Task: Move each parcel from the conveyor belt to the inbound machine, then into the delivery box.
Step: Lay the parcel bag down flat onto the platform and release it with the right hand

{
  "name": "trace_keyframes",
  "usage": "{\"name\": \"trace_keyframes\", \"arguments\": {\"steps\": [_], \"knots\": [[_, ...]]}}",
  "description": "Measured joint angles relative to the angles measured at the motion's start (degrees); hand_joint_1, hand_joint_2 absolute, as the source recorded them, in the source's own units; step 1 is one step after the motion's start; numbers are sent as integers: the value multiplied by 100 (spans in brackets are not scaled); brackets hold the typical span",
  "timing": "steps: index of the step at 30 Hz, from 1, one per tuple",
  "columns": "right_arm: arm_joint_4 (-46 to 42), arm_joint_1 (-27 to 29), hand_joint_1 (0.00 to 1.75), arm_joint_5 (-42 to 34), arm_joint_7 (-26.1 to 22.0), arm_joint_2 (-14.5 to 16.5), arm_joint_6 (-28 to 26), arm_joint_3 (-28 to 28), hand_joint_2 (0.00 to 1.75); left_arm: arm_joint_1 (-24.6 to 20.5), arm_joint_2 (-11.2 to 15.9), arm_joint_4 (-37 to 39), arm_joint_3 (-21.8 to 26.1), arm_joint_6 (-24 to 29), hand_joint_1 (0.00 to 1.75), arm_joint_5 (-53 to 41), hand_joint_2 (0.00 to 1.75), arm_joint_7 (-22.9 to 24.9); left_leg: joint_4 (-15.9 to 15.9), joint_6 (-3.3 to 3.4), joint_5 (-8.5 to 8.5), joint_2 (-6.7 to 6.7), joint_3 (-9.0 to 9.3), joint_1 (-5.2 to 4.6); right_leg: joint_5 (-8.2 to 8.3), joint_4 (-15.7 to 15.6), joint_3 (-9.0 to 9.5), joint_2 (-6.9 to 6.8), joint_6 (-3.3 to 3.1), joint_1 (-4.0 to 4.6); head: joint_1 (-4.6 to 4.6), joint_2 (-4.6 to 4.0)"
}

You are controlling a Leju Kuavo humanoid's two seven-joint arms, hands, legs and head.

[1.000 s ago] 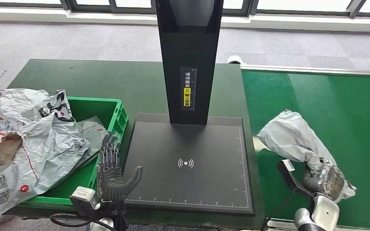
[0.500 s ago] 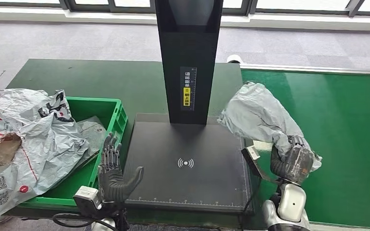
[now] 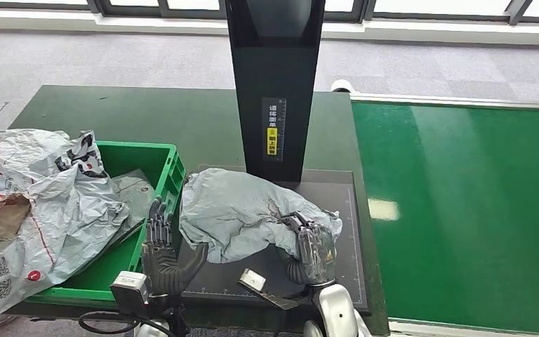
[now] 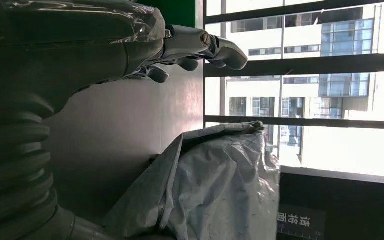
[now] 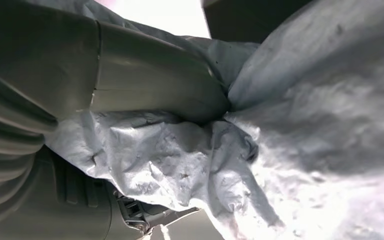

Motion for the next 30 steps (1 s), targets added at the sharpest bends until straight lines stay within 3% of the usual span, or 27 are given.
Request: {"name": "trace_keyframes", "arguments": {"steps": [9,19,24,30], "knots": [[348,-15,175,2,134,6,0,43,175,2,0,0,0,63,0,-80,175,0,1,0,-1,-1,0,-3,0,-1,0,0,1,-2,0,0],[523,-41,175,31,665,5,0,-8,175,2,0,10,0,107,0,-236,175,-1,1,0,-1,-1,0,-3,0,0,-1,0,0,-2,0,0],[706,-135,175,73,1221,-15,0,-357,175,4,-2,10,0,115,0,-290,175,-1,1,0,-1,-1,0,-4,1,-1,0,0,1,-3,-1,0],[1032,-323,175,80,1215,-62,0,-801,175,3,-2,11,0,129,0,-310,175,-1,1,0,-1,-1,0,-4,3,-1,0,0,4,-3,0,0]]}}
